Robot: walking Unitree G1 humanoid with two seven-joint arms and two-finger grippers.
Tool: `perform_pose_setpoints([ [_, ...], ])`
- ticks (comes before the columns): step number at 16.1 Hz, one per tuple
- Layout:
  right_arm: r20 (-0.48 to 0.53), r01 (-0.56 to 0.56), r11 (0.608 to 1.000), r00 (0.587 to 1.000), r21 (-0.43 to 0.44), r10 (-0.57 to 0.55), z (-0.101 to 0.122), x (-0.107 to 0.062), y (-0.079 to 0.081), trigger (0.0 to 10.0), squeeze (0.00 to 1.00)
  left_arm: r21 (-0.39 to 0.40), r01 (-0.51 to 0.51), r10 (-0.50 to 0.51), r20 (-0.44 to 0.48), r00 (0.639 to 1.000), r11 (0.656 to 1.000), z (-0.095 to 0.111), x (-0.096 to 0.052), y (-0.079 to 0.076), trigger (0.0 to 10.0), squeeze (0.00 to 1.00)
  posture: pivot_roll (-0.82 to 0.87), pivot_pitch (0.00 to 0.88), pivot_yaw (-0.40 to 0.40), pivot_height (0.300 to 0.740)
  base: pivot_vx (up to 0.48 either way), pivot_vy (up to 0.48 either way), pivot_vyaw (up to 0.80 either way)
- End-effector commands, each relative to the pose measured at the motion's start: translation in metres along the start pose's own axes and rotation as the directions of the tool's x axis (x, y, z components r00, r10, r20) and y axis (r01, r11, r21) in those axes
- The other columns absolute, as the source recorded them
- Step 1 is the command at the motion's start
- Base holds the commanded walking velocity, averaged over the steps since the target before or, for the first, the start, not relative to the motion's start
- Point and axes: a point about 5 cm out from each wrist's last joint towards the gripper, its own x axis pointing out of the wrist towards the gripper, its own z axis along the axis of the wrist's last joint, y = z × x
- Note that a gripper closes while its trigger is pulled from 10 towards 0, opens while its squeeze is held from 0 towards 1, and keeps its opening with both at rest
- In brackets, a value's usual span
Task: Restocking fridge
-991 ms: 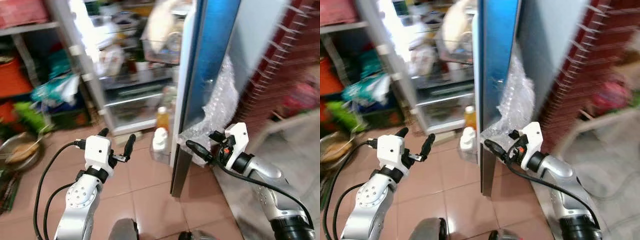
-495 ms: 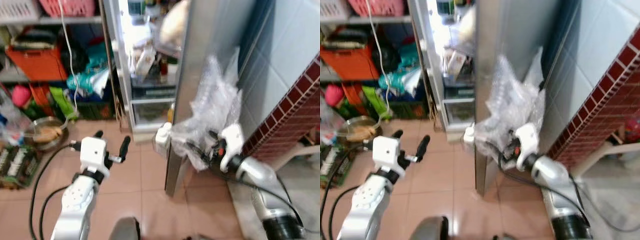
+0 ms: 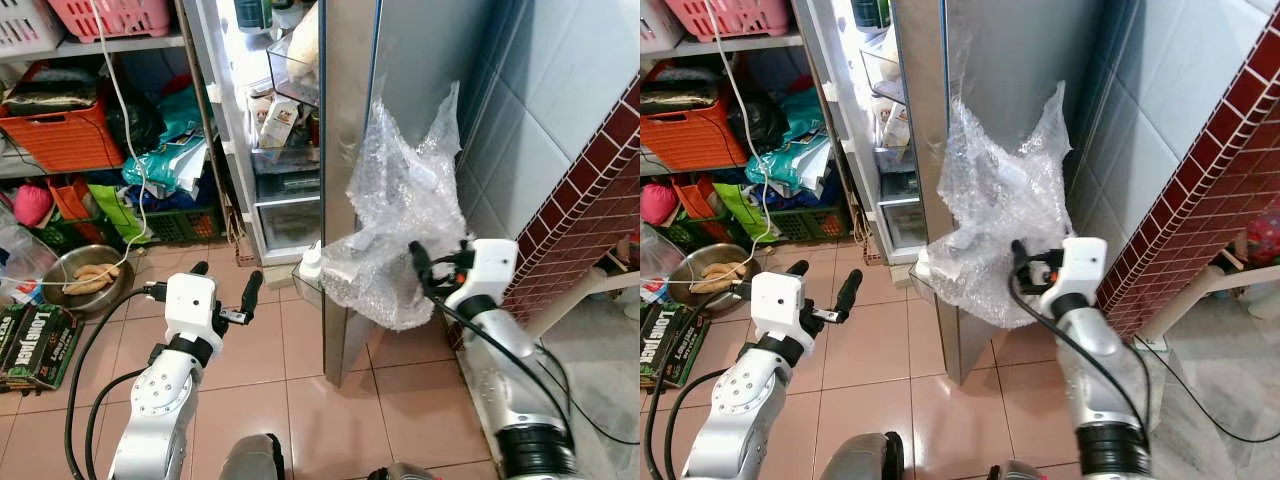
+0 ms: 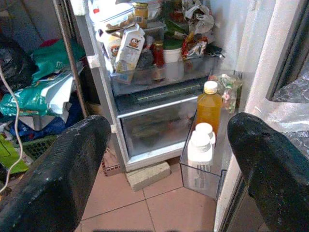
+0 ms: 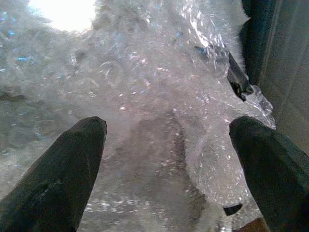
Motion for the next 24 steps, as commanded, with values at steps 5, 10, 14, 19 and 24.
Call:
perform_pose_setpoints([
  [5, 0.125, -0.283, 0.949, 0.956, 0.141, 0.267, 0.046, 0.024, 0.077, 10.0, 0.00, -0.005, 0.008, -0.009, -0.012, 1.000, 1.000, -0.001, 0.004, -0.002, 10.0, 0.00, 0.07, 0.072, 0.023, 0.740, 0.000, 0.000, 0.00],
  [10, 0.158, -0.546, 0.806, 0.837, 0.226, 0.523, 0.057, 0.031, 0.160, 10.0, 0.00, -0.011, 0.014, -0.015, -0.016, 1.000, 1.000, -0.002, 0.010, -0.002, 10.0, 0.00, 0.07, 0.056, 0.021, 0.740, 0.000, 0.000, 0.00],
  [14, 0.152, -0.723, 0.663, 0.690, 0.194, 0.708, 0.061, 0.027, 0.200, 10.0, 0.00, -0.007, 0.019, -0.019, -0.016, 1.000, 1.000, -0.002, 0.013, -0.004, 10.0, 0.00, 0.09, 0.042, 0.007, 0.740, 0.000, 0.000, 0.00],
  [19, 0.102, -0.409, 0.912, 0.907, -0.011, 0.408, 0.045, 0.029, 0.098, 10.0, 0.00, -0.017, -0.024, 0.024, -0.026, 0.999, 1.000, -0.005, 0.009, 0.001, 10.0, 0.00, 0.08, 0.046, -0.007, 0.740, 0.000, 0.000, 0.00],
  [24, 0.079, -0.180, 0.977, 0.979, -0.112, 0.189, 0.034, 0.005, 0.032, 10.0, 0.00, -0.012, -0.011, 0.010, -0.029, 1.000, 1.000, -0.006, 0.011, 0.001, 10.0, 0.00, 0.05, 0.054, 0.010, 0.740, 0.000, 0.000, 0.00],
])
